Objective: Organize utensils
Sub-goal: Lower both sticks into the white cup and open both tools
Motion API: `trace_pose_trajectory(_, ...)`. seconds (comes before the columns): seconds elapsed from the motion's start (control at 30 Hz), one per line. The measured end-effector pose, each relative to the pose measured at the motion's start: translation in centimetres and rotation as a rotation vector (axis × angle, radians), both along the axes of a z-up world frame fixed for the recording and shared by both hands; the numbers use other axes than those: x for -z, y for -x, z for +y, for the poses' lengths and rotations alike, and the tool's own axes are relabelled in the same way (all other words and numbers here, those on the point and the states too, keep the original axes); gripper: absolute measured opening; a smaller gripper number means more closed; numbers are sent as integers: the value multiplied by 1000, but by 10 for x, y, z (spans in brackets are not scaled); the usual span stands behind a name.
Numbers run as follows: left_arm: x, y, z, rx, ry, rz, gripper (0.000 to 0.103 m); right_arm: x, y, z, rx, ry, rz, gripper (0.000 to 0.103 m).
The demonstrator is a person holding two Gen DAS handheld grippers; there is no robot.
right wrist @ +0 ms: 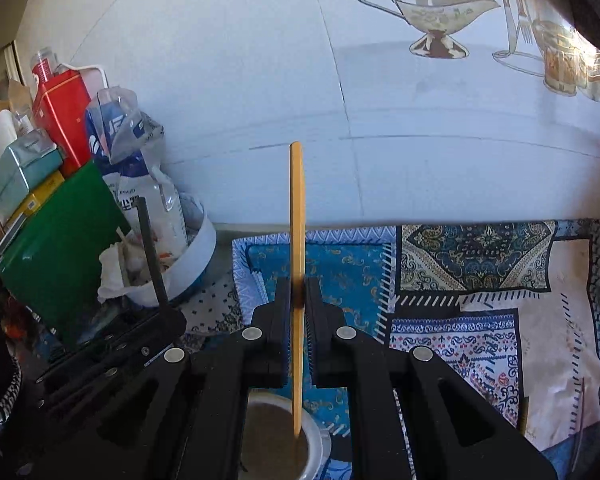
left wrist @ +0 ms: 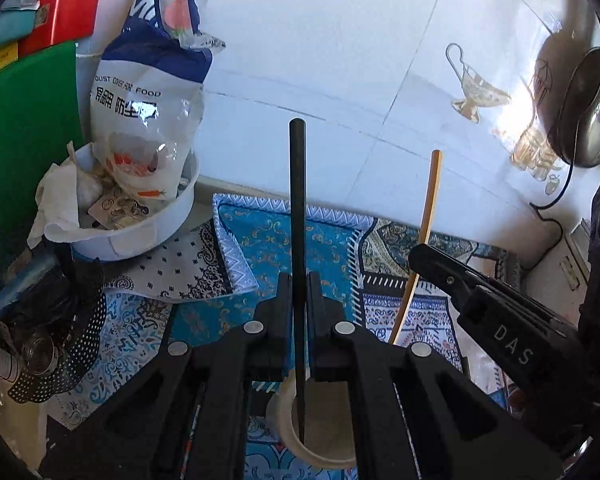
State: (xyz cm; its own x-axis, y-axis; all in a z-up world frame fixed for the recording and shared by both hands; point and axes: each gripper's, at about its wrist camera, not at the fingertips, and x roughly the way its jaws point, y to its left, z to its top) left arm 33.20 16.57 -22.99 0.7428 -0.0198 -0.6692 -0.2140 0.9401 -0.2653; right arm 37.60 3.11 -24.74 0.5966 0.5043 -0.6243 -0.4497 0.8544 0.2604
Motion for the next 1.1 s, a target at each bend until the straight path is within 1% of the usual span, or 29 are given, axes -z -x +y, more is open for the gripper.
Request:
trace_pose_trajectory(0.13,6,7,-3,34,7,50,4,5,11,-2,-39,55,39,6)
trace_pose_trajectory(0.3,5,17,-9,64,-4,103,4,2,23,-3,-71,107,73,7)
trace_pose_trajectory(0.47,-2,27,-13,80,-15,133,4,-7,34,-6,-91,153,72,7)
trace_pose_trajectory(0.57,-9,34,-16,89,-26,138,4,-14,42,-10,-97,165,61,7)
trace_pose_trajectory(0.73,-23,46,-26,114,-66,137,4,-26,56,-19,-96,167,56,16)
trace_pose_trajectory(0.83,-35,56,-32,131,-86,123,5,-34,65,-27,-87,170,44,19)
trace_pose_trajectory(0.93,-46,62,-39,142,-100,118,12,-42,73,-37,-63,179,27,21)
trace_pose_trajectory(1.03,-56,67,-46,154,-106,110,21,-49,80,-50,-40,174,17,24)
trace_pose_trajectory(1.1,-61,70,-52,163,-111,99,31,-53,85,-60,-19,174,9,27)
